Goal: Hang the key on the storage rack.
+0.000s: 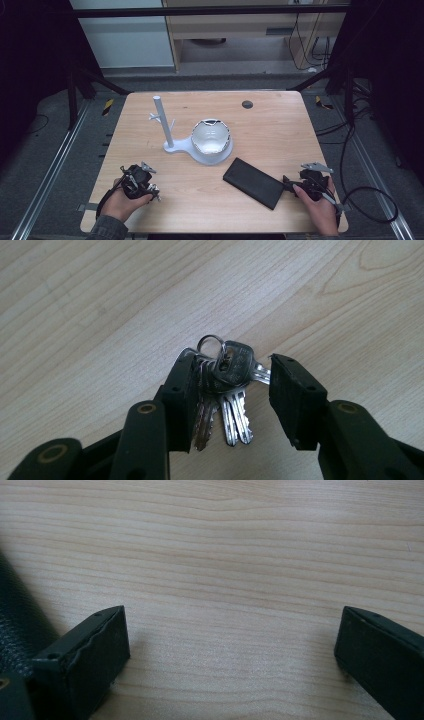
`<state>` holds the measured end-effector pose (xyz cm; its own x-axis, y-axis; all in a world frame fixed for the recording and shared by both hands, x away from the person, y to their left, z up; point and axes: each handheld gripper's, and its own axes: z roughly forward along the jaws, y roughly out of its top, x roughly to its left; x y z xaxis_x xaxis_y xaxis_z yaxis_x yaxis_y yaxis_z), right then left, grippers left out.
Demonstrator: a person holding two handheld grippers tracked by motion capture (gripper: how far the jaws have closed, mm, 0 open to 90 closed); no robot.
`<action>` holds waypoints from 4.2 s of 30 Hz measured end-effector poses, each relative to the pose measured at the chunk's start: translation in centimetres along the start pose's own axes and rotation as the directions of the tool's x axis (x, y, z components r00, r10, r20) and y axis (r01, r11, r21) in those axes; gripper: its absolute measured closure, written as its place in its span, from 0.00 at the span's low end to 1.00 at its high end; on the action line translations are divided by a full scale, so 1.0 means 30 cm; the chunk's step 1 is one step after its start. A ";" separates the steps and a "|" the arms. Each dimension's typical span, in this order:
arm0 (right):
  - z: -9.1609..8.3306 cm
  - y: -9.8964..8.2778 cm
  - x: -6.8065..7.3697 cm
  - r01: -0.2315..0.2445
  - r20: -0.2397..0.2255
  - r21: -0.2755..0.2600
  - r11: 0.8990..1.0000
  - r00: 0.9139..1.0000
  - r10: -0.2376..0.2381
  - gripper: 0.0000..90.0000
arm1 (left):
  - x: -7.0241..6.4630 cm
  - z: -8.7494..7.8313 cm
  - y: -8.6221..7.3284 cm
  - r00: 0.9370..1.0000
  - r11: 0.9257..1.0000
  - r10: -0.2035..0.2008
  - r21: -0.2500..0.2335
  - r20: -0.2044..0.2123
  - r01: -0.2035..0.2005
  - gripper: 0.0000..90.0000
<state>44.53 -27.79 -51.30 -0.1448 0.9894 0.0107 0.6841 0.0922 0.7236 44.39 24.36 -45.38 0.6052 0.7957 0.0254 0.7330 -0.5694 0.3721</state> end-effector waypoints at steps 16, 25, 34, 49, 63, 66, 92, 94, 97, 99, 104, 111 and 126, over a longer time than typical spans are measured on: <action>0.000 -0.001 0.000 0.005 0.003 -0.001 1.000 1.000 -0.005 0.02 | 0.021 0.030 -0.010 1.000 1.000 0.008 0.028 0.007 -0.008 0.60; -0.001 -0.001 0.001 0.005 0.004 -0.002 1.000 1.000 -0.005 0.02 | 0.037 0.045 -0.017 1.000 0.999 0.007 0.044 0.028 -0.008 0.61; -0.001 -0.001 0.001 0.005 0.003 -0.002 1.000 1.000 -0.005 0.02 | 0.046 0.044 -0.020 0.999 1.000 0.003 0.024 0.033 -0.004 0.78; -0.001 -0.001 0.001 0.005 0.003 -0.001 1.000 1.000 -0.005 0.02 | 0.003 0.031 -0.029 0.999 0.999 0.035 0.006 -0.011 -0.035 0.93; 0.000 -0.001 0.000 0.008 -0.001 -0.002 1.000 1.000 -0.008 0.02 | -0.002 -0.020 -0.034 0.999 0.998 0.024 -0.054 -0.027 -0.026 1.00; 0.000 -0.001 0.001 0.008 -0.001 -0.003 1.000 1.000 -0.008 0.02 | 0.000 -0.021 -0.031 0.999 0.999 0.037 -0.036 -0.023 -0.037 1.00; 0.002 0.002 0.004 0.003 -0.002 -0.002 1.000 1.000 -0.003 0.02 | 0.102 -0.363 0.190 0.993 0.987 0.109 -0.116 -0.036 -0.112 1.00; 0.001 0.002 0.005 -0.001 -0.002 -0.001 1.000 1.000 0.001 0.02 | 0.122 -0.392 0.208 0.992 0.988 0.111 -0.105 -0.054 -0.116 1.00; 0.002 0.002 0.005 0.003 -0.001 -0.002 1.000 1.000 -0.003 0.02 | 0.158 -0.443 0.230 0.992 0.987 0.109 -0.109 -0.068 -0.116 1.00; 0.002 0.003 0.006 -0.001 -0.001 0.000 1.000 1.000 0.001 0.02 | 0.175 -0.466 0.241 0.992 0.988 0.104 -0.110 -0.075 -0.112 1.00; 0.004 0.003 0.004 0.010 -0.002 -0.001 1.000 1.000 -0.010 0.02 | 0.208 -0.516 0.266 0.991 0.989 0.098 -0.100 -0.093 -0.107 1.00; 0.007 0.005 0.003 0.019 -0.006 -0.001 1.000 1.000 -0.019 0.02 | 0.251 -0.534 0.289 0.994 0.994 0.066 -0.083 -0.082 -0.073 1.00; 0.007 0.005 0.003 0.019 -0.006 -0.001 1.000 1.000 -0.019 0.02 | 0.248 -0.556 0.352 0.991 0.993 0.082 -0.074 -0.104 -0.090 1.00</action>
<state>44.77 -27.67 -51.34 -0.1623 0.9867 0.0013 0.6808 0.1110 0.7240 51.44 27.71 -25.79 0.6276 0.7636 0.1520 0.6508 -0.6217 0.4358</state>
